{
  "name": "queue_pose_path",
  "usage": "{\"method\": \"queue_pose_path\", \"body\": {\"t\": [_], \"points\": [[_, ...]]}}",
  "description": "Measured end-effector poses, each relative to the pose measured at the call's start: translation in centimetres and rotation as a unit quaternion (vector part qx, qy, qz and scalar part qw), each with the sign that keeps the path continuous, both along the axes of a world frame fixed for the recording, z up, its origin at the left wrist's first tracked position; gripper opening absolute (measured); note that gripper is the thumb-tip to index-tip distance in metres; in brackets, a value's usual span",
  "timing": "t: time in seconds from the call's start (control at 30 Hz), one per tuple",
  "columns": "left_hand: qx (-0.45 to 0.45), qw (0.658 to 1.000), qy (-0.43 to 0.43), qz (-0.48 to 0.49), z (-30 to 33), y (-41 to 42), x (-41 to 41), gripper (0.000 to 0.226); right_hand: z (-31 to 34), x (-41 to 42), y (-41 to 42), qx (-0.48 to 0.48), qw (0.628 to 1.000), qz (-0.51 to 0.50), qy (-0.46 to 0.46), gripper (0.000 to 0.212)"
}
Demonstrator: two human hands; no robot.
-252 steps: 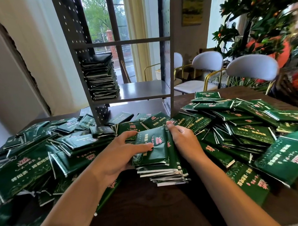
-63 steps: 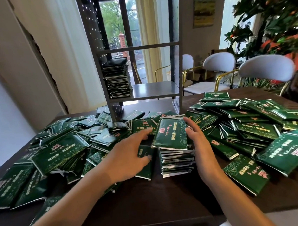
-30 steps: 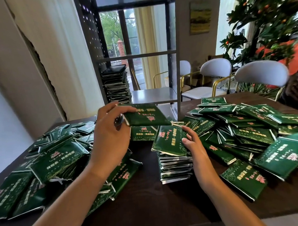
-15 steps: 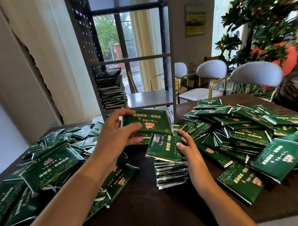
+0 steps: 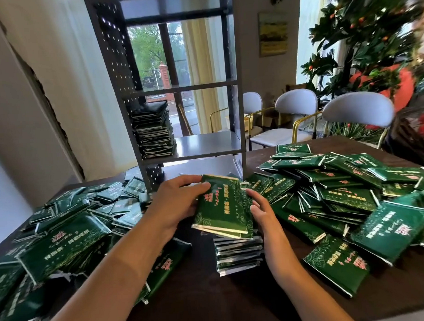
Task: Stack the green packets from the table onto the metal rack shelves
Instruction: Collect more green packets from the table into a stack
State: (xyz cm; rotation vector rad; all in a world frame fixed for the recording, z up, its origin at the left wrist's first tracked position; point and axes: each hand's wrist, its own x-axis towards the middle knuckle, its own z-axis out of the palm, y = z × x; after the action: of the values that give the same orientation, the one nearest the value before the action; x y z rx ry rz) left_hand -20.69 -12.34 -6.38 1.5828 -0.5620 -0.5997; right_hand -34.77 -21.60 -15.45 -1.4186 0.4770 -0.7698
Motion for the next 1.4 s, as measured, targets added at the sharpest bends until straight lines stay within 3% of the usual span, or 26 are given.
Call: {"method": "queue_pose_path", "body": {"t": [0.17, 0.33, 0.43, 0.5, 0.63, 0.8, 0.97, 1.03, 1.1, 1.23, 1.4], "points": [[0.031, 0.999, -0.019, -0.019, -0.1, -0.1, 0.1, 0.036, 0.0, 0.1, 0.0, -0.002, 1.0, 0.004, 0.011, 0.053], [-0.018, 0.997, 0.079, 0.012, 1.0, 0.7, 1.5, 0.011, -0.1, -0.1, 0.0, -0.009, 1.0, 0.006, 0.008, 0.05], [-0.043, 0.995, 0.08, 0.044, 1.1, 2.2, 1.3, 0.003, -0.2, -0.2, -0.1, -0.019, 1.0, 0.01, 0.004, 0.05], [-0.016, 0.998, 0.032, 0.044, 0.8, 3.4, 0.6, 0.006, -0.3, -0.1, -0.2, -0.017, 1.0, 0.012, 0.0, 0.05], [0.092, 0.99, -0.11, -0.014, 0.6, 5.8, -1.1, 0.055, -0.5, 0.1, -0.3, -0.018, 1.0, 0.018, -0.014, 0.049], [0.186, 0.933, -0.277, -0.137, 1.3, 8.0, -2.1, 0.054, -0.3, 0.1, -0.2, -0.014, 1.0, 0.006, -0.027, 0.049], [0.176, 0.836, -0.519, 0.014, 0.3, 8.4, -1.2, 0.046, 0.0, -0.1, -0.1, -0.015, 1.0, 0.001, -0.004, 0.035], [0.139, 0.789, -0.595, 0.064, -0.2, 8.1, -0.6, 0.031, 0.2, -0.2, 0.0, -0.015, 1.0, -0.004, 0.006, 0.037], [0.1, 0.77, -0.622, 0.101, -0.7, 7.6, -0.6, 0.024, 0.2, -0.3, 0.1, -0.019, 1.0, -0.008, 0.013, 0.036], [0.029, 0.799, -0.599, 0.041, -1.6, 6.2, -1.1, 0.021, 0.0, 0.1, -0.1, -0.014, 1.0, 0.003, 0.004, 0.035], [0.0, 0.824, -0.563, -0.063, -2.9, 4.8, -2.4, 0.035, -0.4, 0.2, -0.2, -0.016, 0.999, -0.005, -0.028, 0.028]]}}
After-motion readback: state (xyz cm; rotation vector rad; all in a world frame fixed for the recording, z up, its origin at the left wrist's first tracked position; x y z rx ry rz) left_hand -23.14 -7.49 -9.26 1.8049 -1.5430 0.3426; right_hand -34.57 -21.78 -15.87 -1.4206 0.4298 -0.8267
